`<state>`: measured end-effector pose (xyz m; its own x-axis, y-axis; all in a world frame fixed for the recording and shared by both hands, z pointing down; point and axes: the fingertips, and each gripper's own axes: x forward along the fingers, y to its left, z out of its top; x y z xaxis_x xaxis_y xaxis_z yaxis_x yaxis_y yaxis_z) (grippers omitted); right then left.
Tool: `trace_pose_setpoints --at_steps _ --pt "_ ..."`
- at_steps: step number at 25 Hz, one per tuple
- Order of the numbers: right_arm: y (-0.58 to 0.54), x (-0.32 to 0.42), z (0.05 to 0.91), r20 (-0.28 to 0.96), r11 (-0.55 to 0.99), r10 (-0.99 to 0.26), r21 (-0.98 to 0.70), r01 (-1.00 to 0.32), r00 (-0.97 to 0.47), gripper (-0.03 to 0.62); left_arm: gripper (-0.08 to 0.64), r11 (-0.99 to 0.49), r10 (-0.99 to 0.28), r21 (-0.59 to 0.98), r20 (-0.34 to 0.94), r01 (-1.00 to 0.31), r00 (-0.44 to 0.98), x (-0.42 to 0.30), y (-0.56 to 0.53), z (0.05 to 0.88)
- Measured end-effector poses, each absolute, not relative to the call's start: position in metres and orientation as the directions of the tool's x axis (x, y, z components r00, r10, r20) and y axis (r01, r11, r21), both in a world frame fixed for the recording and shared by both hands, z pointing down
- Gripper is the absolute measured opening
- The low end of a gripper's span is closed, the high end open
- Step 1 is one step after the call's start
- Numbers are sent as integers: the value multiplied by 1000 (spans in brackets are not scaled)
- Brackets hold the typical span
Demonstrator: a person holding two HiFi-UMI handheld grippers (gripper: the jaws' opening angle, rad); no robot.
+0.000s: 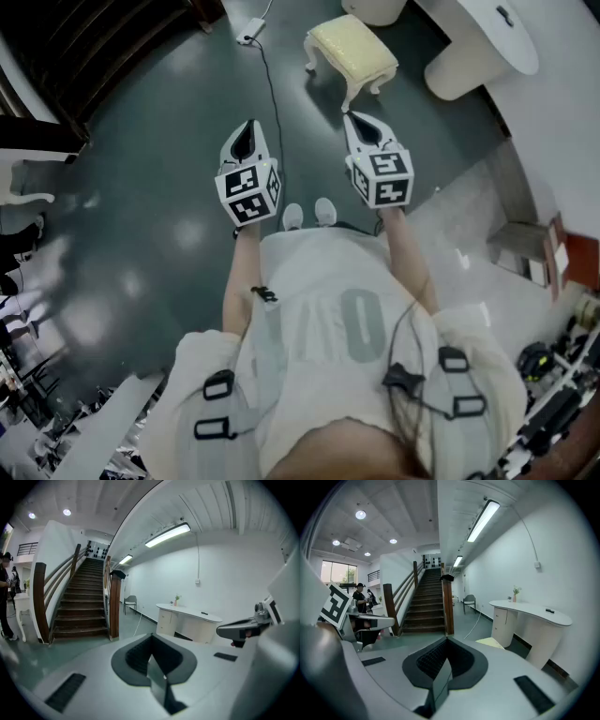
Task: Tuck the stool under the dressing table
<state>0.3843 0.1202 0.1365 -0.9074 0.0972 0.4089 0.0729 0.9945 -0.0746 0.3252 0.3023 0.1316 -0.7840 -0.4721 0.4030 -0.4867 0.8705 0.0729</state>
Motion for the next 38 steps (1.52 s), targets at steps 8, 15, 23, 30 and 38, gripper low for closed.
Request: trace_pose_setpoints --at_steps 8,15,23,30,38 --pt "112 377 146 431 990 135 -106 98 -892 2 5 876 -467 86 404 -475 -787 312 291 134" --pt "96 371 152 417 978 200 -137 156 -887 2 5 903 -418 85 401 -421 -815 309 283 139" --pt "100 347 161 412 967 249 -161 199 -877 2 5 932 -362 118 380 -343 -851 293 301 138" --pt "110 294 180 390 955 294 -151 254 -873 2 5 929 -368 115 351 -350 -861 230 305 147" --pt "127 202 180 449 970 241 -130 204 -860 2 5 933 -360 157 349 -324 -865 125 337 137"
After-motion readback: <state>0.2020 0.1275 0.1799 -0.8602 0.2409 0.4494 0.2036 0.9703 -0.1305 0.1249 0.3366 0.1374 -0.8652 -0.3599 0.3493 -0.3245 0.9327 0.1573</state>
